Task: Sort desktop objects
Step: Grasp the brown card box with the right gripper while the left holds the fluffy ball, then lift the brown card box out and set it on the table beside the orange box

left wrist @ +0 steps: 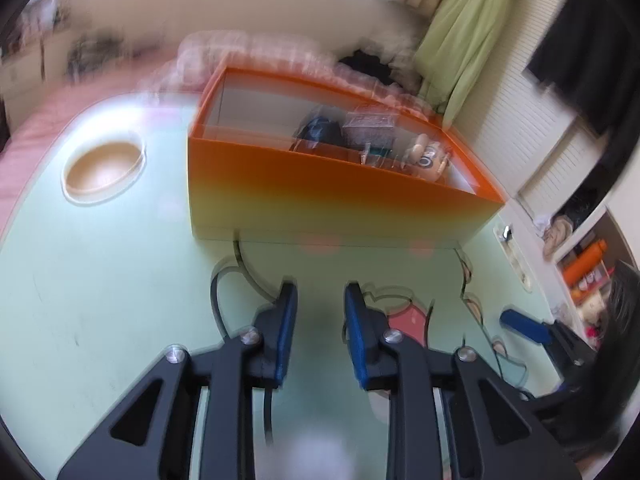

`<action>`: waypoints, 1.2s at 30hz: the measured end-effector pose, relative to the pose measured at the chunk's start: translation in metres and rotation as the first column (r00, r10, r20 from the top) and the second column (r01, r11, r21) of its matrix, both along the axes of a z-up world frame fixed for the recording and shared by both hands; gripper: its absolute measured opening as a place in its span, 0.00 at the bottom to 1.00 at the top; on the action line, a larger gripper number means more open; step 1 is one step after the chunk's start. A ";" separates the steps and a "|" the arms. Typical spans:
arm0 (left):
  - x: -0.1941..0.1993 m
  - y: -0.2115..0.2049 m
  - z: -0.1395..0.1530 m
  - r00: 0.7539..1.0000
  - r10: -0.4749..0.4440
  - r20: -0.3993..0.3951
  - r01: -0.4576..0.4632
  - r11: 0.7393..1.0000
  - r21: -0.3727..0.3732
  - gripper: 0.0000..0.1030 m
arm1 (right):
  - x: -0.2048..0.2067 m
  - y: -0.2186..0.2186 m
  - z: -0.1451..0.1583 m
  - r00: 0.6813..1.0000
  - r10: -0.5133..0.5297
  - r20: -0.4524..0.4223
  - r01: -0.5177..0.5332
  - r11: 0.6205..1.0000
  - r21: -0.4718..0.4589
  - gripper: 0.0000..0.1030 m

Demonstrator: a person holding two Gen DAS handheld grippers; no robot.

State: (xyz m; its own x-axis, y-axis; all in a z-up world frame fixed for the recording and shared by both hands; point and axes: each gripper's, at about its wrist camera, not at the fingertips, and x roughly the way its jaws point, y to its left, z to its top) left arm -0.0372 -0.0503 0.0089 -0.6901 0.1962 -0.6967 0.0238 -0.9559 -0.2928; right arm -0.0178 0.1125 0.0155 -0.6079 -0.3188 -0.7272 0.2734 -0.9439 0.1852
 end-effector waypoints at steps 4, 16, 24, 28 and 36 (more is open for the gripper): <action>0.000 0.003 0.001 1.000 -0.021 0.007 0.021 0.999 0.024 0.29 | -0.017 0.016 0.045 1.000 -0.022 0.003 0.022 0.968 -0.248 0.62; 0.037 -0.015 0.022 0.992 0.025 -0.128 -0.012 0.995 0.098 0.53 | -0.157 -0.028 0.047 0.943 -0.016 0.333 0.149 0.914 -0.378 0.40; 0.049 -0.029 0.025 0.989 0.031 -0.142 -0.013 0.991 0.132 0.53 | -0.164 -0.025 0.043 0.956 -0.054 0.288 0.179 0.887 -0.426 0.23; 0.048 -0.028 0.018 0.993 0.032 -0.113 -0.019 0.993 0.115 0.53 | -0.135 -0.006 0.074 0.984 -0.031 0.175 0.115 0.862 -0.493 0.22; 0.044 -0.026 0.011 0.996 0.028 -0.084 -0.017 0.992 0.126 0.53 | -0.078 0.023 0.092 0.988 0.056 0.142 0.023 0.864 -0.503 0.22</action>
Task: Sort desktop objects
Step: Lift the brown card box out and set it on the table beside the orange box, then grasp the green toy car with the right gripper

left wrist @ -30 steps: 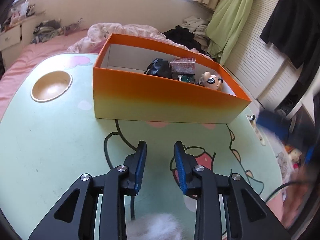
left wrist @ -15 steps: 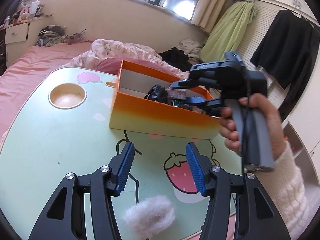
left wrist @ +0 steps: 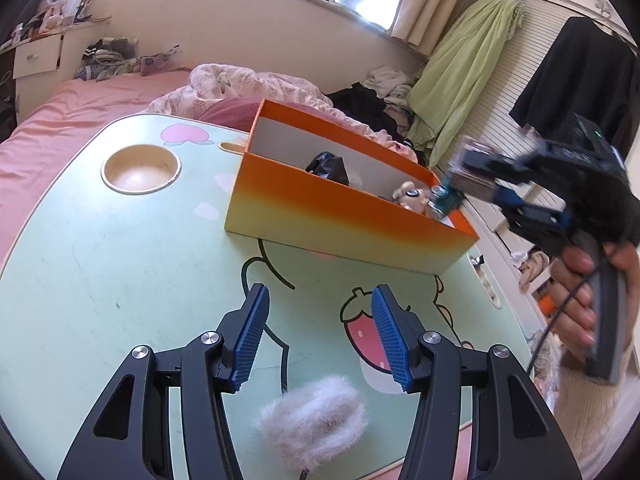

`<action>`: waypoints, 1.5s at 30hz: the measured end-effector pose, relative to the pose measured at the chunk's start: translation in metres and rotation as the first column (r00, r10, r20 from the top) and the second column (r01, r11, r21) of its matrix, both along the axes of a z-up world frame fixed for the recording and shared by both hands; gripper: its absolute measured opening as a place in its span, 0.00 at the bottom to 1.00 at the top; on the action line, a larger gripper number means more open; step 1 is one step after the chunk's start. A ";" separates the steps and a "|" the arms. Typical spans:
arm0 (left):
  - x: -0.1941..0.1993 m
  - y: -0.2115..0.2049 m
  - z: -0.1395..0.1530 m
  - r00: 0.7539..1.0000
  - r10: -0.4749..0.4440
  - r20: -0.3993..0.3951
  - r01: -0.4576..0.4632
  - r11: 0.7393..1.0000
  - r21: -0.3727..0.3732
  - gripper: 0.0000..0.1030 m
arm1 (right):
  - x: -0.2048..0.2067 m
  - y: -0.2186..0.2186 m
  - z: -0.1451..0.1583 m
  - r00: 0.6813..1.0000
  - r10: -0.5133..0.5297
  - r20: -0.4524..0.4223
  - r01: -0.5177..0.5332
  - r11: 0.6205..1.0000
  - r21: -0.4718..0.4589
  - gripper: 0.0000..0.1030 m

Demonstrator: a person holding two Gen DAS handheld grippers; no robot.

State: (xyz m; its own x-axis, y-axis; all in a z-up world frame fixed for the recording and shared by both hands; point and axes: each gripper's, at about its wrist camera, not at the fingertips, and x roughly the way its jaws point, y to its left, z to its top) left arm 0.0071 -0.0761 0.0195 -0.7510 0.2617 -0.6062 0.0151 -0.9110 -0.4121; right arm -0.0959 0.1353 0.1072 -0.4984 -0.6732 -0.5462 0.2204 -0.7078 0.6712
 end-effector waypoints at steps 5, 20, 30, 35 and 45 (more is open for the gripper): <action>-0.002 -0.001 -0.001 1.000 0.001 0.005 -0.001 1.000 0.002 0.53 | 0.032 0.001 0.009 0.997 0.054 -0.053 -0.054 0.998 -0.010 0.17; -0.005 0.010 -0.015 0.998 -0.032 0.055 0.034 0.999 -0.035 0.53 | 0.022 -0.017 -0.093 0.992 0.085 0.095 -0.091 0.994 0.063 0.30; 0.009 0.001 -0.009 0.997 -0.045 0.060 0.050 0.996 -0.080 0.53 | 0.161 0.011 -0.039 0.875 0.457 -0.159 -0.296 0.766 0.571 0.72; 0.029 -0.003 -0.013 0.997 -0.039 0.063 0.045 0.995 -0.093 0.53 | 0.186 0.008 -0.080 0.792 0.606 -0.073 -0.445 0.655 0.611 0.61; 0.035 -0.001 -0.015 0.997 -0.046 0.064 0.052 0.995 -0.089 0.53 | 0.191 -0.016 -0.094 0.735 0.647 -0.202 -0.398 0.654 0.643 0.28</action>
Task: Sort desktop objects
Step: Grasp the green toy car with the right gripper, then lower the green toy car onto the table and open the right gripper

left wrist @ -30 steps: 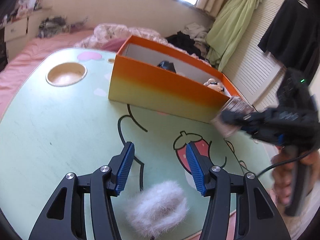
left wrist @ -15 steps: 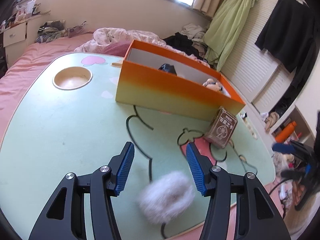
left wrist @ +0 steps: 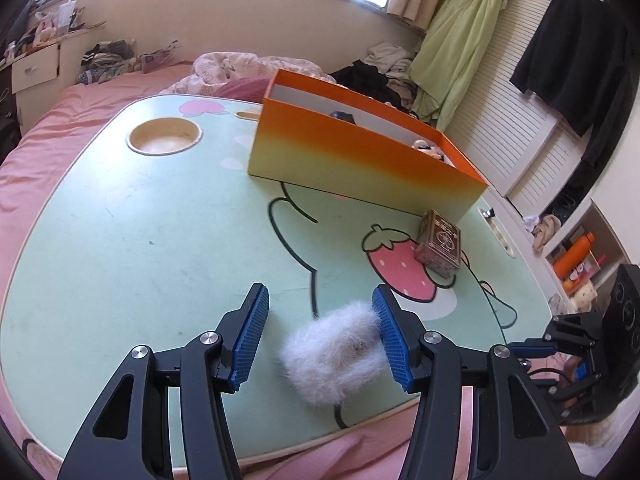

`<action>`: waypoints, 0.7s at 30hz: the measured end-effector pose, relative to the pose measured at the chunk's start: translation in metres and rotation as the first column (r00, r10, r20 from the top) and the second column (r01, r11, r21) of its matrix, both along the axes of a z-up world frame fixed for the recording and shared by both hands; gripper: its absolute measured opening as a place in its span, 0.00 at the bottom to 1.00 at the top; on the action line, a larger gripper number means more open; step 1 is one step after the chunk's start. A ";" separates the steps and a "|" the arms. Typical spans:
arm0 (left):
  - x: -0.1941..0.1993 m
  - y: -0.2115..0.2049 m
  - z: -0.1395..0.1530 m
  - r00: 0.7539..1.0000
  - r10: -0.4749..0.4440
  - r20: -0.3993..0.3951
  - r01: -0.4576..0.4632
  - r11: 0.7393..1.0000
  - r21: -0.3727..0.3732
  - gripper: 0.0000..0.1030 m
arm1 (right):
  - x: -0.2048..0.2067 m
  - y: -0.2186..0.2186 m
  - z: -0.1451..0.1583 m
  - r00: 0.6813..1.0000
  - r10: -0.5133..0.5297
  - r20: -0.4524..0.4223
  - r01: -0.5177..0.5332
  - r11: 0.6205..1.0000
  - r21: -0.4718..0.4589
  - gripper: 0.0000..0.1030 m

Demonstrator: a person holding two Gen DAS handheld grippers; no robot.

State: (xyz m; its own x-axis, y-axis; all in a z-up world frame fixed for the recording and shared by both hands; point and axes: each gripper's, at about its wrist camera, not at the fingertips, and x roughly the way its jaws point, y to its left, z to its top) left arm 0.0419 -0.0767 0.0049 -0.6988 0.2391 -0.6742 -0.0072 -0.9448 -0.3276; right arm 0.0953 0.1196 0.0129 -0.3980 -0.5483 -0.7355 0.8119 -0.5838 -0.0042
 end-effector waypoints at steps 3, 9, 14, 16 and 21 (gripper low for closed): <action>-0.002 0.004 0.000 1.000 -0.001 -0.001 0.001 1.000 0.001 0.53 | -0.005 -0.001 0.009 1.000 0.005 0.005 -0.005 0.996 -0.091 0.26; -0.006 0.003 0.000 0.999 0.039 -0.009 -0.039 0.999 -0.010 0.53 | -0.051 0.013 0.035 0.995 -0.045 0.094 0.076 0.929 -0.363 0.01; -0.007 0.006 0.000 0.999 0.038 -0.014 -0.038 0.999 -0.024 0.53 | -0.069 0.016 0.028 0.980 -0.108 0.167 0.159 0.930 -0.330 0.04; -0.006 0.003 0.000 0.999 0.035 -0.014 -0.035 0.999 -0.010 0.53 | -0.065 0.026 0.030 0.978 -0.063 0.198 0.133 0.922 -0.364 0.21; -0.007 0.004 0.000 0.999 0.038 -0.013 -0.039 0.999 -0.014 0.53 | -0.042 0.029 0.033 0.980 0.016 0.196 0.040 0.960 -0.276 0.49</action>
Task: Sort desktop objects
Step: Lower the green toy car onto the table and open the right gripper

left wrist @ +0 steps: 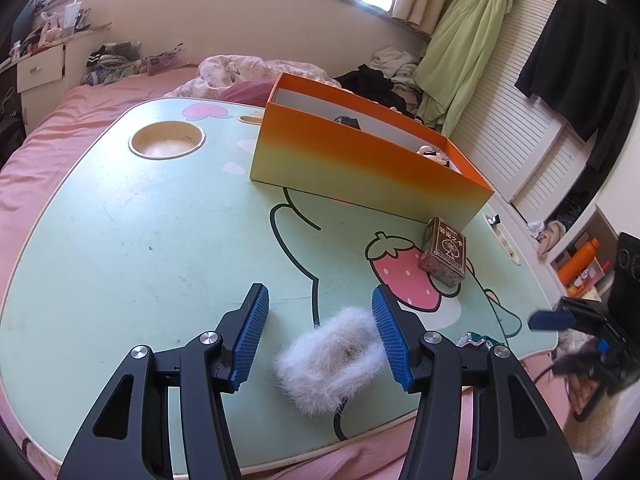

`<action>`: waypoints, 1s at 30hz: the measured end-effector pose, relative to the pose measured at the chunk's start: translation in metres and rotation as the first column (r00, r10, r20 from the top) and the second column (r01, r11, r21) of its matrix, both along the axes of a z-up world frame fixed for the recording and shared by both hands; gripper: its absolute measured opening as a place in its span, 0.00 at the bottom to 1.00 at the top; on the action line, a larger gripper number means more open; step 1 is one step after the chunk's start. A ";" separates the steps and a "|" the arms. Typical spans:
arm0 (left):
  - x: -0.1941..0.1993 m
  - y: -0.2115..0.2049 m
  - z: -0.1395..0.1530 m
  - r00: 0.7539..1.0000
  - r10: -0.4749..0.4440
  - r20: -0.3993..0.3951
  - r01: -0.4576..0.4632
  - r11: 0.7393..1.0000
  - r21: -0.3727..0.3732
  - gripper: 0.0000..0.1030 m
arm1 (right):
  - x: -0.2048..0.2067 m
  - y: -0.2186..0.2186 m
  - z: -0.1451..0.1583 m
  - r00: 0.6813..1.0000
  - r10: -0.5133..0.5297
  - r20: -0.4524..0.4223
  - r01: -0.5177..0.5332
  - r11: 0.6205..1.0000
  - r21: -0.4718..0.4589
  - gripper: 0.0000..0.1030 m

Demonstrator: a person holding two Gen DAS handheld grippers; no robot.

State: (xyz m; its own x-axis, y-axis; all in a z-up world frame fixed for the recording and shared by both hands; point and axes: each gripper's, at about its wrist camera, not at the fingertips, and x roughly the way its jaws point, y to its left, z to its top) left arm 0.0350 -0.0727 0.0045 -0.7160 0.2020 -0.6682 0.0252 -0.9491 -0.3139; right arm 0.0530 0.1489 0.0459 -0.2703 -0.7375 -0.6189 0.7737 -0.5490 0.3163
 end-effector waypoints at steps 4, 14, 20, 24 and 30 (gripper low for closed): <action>0.000 0.002 0.000 1.000 0.000 -0.002 0.000 1.000 -0.013 0.53 | 0.014 -0.033 -0.013 0.992 0.000 -0.123 0.018 0.989 0.147 0.49; -0.001 0.007 -0.001 1.000 0.015 -0.016 -0.015 1.000 -0.012 0.59 | -0.031 -0.051 -0.037 0.984 -0.166 -0.065 0.174 0.972 0.158 0.24; -0.024 0.027 0.000 1.000 -0.015 -0.003 0.015 0.998 -0.058 0.64 | -0.074 -0.055 -0.029 0.948 -0.315 0.032 0.313 0.948 0.059 0.27; -0.017 0.013 0.008 0.999 0.018 -0.027 -0.017 0.999 0.046 0.64 | -0.055 -0.038 -0.009 0.933 -0.358 -0.024 0.355 0.931 -0.085 0.46; 0.012 -0.007 0.018 0.998 0.010 0.057 -0.009 1.000 -0.028 0.64 | -0.025 -0.031 -0.006 0.929 -0.337 -0.151 0.346 0.938 0.033 0.58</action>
State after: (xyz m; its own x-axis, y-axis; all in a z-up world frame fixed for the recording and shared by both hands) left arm 0.0466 -0.0792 0.0227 -0.6785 0.1761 -0.7132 0.0514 -0.9571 -0.2852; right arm 0.0284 0.1178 0.0401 -0.5872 -0.5490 -0.5947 0.5703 -0.8021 0.1773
